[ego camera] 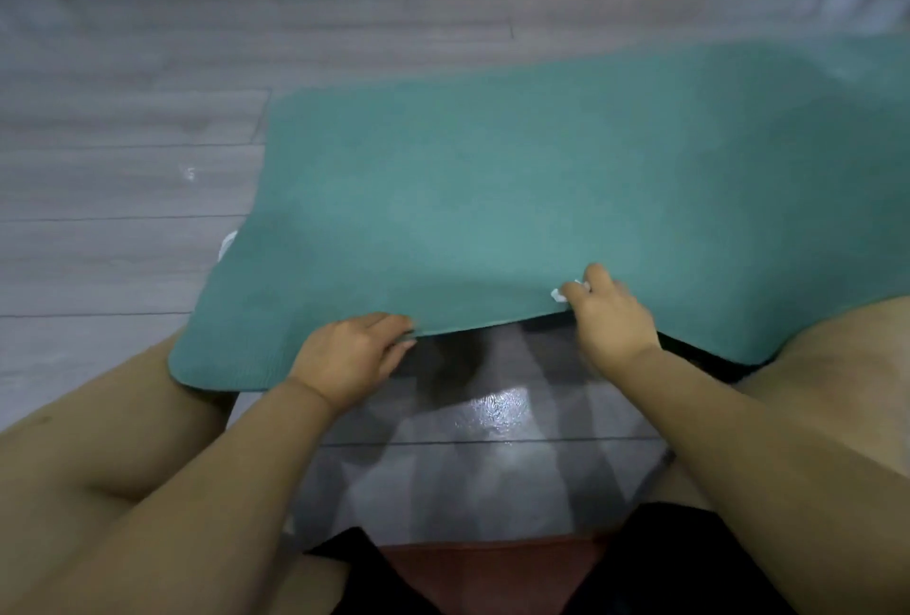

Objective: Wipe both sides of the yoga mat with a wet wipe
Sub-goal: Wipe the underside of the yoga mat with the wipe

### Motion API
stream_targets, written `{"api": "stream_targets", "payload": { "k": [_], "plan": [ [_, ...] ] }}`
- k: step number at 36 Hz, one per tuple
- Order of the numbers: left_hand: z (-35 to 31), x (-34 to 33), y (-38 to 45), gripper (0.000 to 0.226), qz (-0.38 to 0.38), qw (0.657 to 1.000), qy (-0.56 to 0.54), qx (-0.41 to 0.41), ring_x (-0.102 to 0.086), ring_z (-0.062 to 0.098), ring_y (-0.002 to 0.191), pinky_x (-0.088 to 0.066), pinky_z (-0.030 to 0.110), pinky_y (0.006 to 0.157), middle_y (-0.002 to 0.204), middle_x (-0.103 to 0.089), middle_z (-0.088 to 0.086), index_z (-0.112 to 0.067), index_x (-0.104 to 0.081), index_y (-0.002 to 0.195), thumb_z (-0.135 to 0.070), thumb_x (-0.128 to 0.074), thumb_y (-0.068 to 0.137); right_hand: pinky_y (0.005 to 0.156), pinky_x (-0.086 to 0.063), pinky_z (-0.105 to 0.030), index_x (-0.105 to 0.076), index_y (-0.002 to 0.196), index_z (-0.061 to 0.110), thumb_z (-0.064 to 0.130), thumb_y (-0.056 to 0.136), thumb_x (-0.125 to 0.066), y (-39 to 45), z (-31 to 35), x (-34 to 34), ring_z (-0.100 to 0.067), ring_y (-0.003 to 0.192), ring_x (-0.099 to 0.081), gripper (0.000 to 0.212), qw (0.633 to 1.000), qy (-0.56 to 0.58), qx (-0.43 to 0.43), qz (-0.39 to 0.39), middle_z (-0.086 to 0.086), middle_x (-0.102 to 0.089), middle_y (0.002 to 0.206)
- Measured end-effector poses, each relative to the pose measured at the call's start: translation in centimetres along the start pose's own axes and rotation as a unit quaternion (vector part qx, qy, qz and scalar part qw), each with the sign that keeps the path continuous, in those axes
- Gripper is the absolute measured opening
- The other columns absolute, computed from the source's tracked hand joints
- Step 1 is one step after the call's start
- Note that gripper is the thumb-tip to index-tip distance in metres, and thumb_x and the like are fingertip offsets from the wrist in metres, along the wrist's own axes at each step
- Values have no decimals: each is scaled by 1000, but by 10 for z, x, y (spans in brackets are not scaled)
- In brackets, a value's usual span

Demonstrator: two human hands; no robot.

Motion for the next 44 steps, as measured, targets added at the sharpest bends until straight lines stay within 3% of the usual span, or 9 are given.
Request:
{"api": "stream_targets", "payload": {
  "k": [4, 8, 11, 15, 19, 28, 34, 39, 44],
  "plan": [
    [3, 2, 3, 62, 36, 999, -22, 17, -69, 29, 94, -58, 45, 74, 115, -68, 8, -30, -45, 124, -20, -59, 65, 73, -39, -36, -49, 130, 18, 2, 91, -41, 11, -5, 62, -31, 112, -41, 42, 996, -22, 25, -78, -11, -38, 124],
    [-6, 9, 14, 81, 70, 995, -46, 53, -35, 23, 138, -30, 38, 114, 153, -28, -6, -37, -15, 147, -3, -44, 80, 63, -31, -33, -56, 122, 13, 1, 90, -47, 8, -16, 116, -32, 104, -45, 36, 981, -31, 45, -187, -14, -44, 118],
    [-21, 15, 25, 81, 68, 994, -72, 55, -33, 10, 138, -23, 17, 111, 153, -26, -13, -41, -14, 145, 6, -41, 84, 57, -30, -33, -63, 109, 7, -4, 83, -58, -4, -24, 154, -35, 89, -50, 28, 961, -36, 72, -265, -18, -49, 105],
    [-55, 18, 43, 95, 48, 991, -128, -10, -26, -2, 133, -14, 8, 106, 147, -23, -23, -83, -6, 113, 3, -38, 89, 44, -19, -19, -64, 88, 2, -15, 63, -66, -25, -40, 198, -33, 67, -51, 31, 934, -90, 97, -332, -13, -43, 88],
    [-95, 21, 59, 74, 48, 984, -162, -50, -26, 6, 139, -9, 7, 106, 153, -21, -15, -60, -3, 129, -5, -37, 94, 41, -15, -19, -62, 83, 2, 5, 72, -38, -49, -59, 230, -29, 70, -41, 26, 906, -143, 135, -374, -6, -29, 89],
    [-159, 34, 92, 86, 30, 980, -158, -120, -23, 1, 139, -8, 8, 109, 151, -18, -20, -67, -8, 128, 2, -41, 91, 38, -33, -29, -64, 84, -1, 8, 80, -32, -94, -86, 291, -25, 71, -28, 34, 853, -217, 166, -444, -8, -30, 88],
    [-159, 18, 91, 58, 83, 982, -140, -96, -23, 3, 140, -3, 3, 103, 154, -19, -18, -57, -15, 132, -12, -37, 101, 43, -22, -26, -65, 78, 3, 8, 73, -31, -103, -104, 268, -30, 58, -52, 35, 885, -220, 158, -379, -13, -47, 82],
    [-149, -4, 71, 44, 184, 973, -137, -24, -22, 8, 142, -13, 17, 112, 155, -17, -15, -46, -21, 145, -37, -25, 102, 69, -37, -32, -57, 114, 14, 6, 90, -48, -85, -140, 204, -31, 100, -53, 28, 978, -184, -25, -93, -8, -44, 110],
    [-132, -34, 49, 53, 229, 968, -100, -26, -41, 15, 133, -29, 23, 106, 146, -43, -7, -33, -46, 139, -58, -40, 93, 73, -42, -30, -65, 106, 6, 22, 87, -61, -72, -146, 164, -27, 98, -58, 26, 989, -107, -88, 59, -11, -64, 106]
  ]
}}
Point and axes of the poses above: each hand's wrist, its own y-axis towards the middle knuckle, its own x-axis out of the back of the hand, z = x × y, the point moved 4 cm from there along y, towards the middle knuckle
